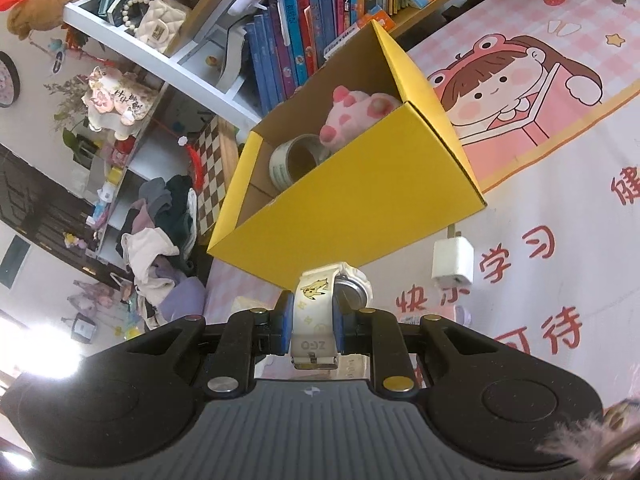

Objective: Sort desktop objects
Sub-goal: 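Carry the white block with the left tool while the right tool carries the watch over the box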

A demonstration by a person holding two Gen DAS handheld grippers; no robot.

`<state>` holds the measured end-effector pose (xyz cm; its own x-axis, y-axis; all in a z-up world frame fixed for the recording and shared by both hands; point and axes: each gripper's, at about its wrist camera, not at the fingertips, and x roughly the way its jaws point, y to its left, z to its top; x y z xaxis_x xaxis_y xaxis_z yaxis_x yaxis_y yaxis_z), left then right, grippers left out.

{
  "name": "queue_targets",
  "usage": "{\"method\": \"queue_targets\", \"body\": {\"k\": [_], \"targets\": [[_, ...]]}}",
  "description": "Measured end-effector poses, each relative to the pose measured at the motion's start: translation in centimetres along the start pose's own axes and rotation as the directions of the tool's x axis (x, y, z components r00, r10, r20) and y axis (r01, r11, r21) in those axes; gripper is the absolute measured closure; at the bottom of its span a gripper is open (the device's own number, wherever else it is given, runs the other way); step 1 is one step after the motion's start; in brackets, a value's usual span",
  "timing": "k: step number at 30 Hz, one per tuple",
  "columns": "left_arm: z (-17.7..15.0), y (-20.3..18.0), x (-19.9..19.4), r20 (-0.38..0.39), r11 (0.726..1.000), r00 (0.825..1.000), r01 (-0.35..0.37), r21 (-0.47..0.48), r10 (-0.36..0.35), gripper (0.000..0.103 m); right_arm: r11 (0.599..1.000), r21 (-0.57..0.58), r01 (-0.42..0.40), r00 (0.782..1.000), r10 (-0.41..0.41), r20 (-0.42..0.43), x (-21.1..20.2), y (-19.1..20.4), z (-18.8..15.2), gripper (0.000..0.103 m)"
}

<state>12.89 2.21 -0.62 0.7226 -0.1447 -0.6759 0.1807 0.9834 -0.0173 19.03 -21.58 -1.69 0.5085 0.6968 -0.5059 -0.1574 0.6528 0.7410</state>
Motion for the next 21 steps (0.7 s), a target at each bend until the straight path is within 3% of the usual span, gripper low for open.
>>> {"method": "queue_targets", "body": {"k": [11,21], "targets": [[1.1,0.1,-2.2,0.062,1.000,0.998,0.014,0.020,-0.016,0.076,0.999,-0.036,-0.028,1.000,0.028,0.014,-0.7,2.0,0.0,0.084],[4.0,0.5,-3.3,0.136,0.999,0.991,0.009,0.052,-0.016,0.076,0.990,-0.129,-0.065,0.994,0.075,0.073,-1.8,5.3,3.3,0.084]]}}
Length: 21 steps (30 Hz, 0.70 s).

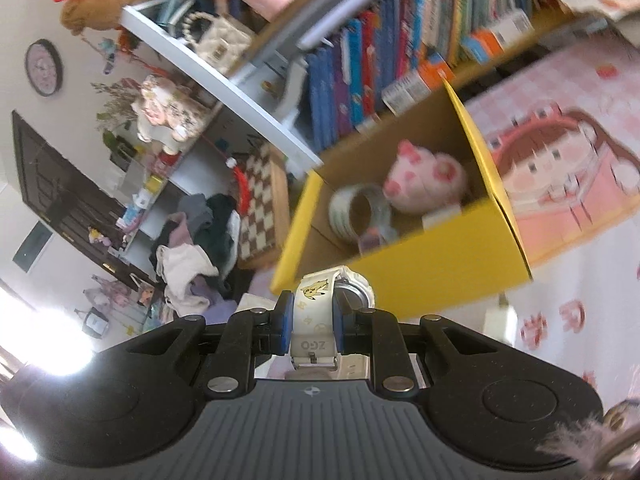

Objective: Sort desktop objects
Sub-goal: 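Carry the white block with the left tool while the right tool carries the watch over the box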

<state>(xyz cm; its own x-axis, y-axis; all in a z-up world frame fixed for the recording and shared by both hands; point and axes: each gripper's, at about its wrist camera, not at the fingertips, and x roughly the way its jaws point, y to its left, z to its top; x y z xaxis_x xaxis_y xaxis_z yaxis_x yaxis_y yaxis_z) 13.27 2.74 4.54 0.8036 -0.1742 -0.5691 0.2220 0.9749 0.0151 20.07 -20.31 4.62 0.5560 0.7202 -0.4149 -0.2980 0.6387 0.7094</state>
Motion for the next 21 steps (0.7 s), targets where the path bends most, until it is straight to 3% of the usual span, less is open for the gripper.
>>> {"method": "queue_targets", "body": {"k": [12,21], "targets": [[4.0,0.6,1.9,0.050,0.998,0.998,-0.027,0.052,0.024,0.076,0.988,-0.155,0.028,0.997,-0.016,0.073,1.4,1.9,6.4,0.084],[6.1,0.9,4.8,0.044,0.996,0.998,-0.045,0.082,0.042,0.076,0.936,-0.327,0.127,0.992,-0.120,0.043,4.6,2.5,10.0,0.084]]}}
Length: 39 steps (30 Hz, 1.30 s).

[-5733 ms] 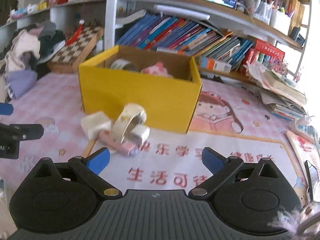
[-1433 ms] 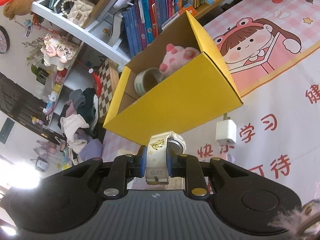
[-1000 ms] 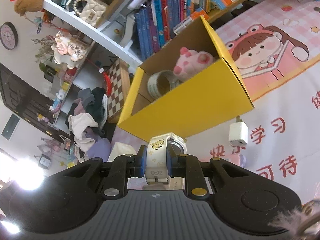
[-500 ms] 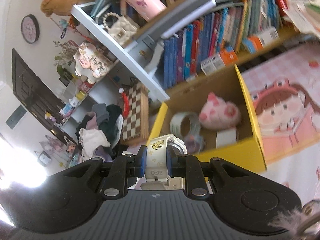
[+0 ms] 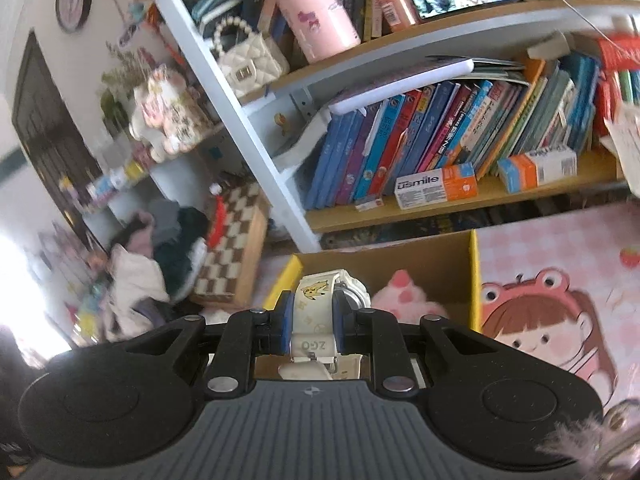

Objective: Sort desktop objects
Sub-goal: 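Carry the white block with the left tool while the right tool carries the watch over the box, then lower the block and watch into the box and open both tools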

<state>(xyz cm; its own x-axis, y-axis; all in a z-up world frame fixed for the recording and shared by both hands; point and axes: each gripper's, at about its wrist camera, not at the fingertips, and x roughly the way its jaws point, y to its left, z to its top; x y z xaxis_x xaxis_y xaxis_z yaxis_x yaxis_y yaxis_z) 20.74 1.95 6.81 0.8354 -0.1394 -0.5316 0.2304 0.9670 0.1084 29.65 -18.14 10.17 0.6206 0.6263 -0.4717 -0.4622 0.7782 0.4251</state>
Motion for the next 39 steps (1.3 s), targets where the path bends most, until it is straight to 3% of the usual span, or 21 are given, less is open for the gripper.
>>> {"method": "queue_targets", "body": {"k": [10,16,25,39], "targets": [[0.6,0.3,4.6,-0.074,1.000,0.997,-0.008,0.018,0.010,0.076,0.986,-0.143,0.086,0.982,-0.108,-0.154,5.6,-0.8,-0.4,0.084],[0.1,0.2,7.4,-0.142,0.999,0.990,-0.004,0.037,0.009,0.076,0.980,-0.179,0.086,0.955,-0.133,-0.266,8.7,-1.6,-1.2,0.084],[-0.9,0.4,10.2,-0.230,0.999,0.973,0.014,0.052,-0.002,0.076,0.973,-0.218,0.081,0.918,-0.158,-0.364,11.5,-2.2,-1.8,0.084],[-1.4,0.7,12.3,-0.303,0.998,0.953,0.031,0.058,-0.012,0.071,0.945,-0.323,0.059,0.904,-0.188,-0.384,13.8,-1.6,-1.5,0.084]]}}
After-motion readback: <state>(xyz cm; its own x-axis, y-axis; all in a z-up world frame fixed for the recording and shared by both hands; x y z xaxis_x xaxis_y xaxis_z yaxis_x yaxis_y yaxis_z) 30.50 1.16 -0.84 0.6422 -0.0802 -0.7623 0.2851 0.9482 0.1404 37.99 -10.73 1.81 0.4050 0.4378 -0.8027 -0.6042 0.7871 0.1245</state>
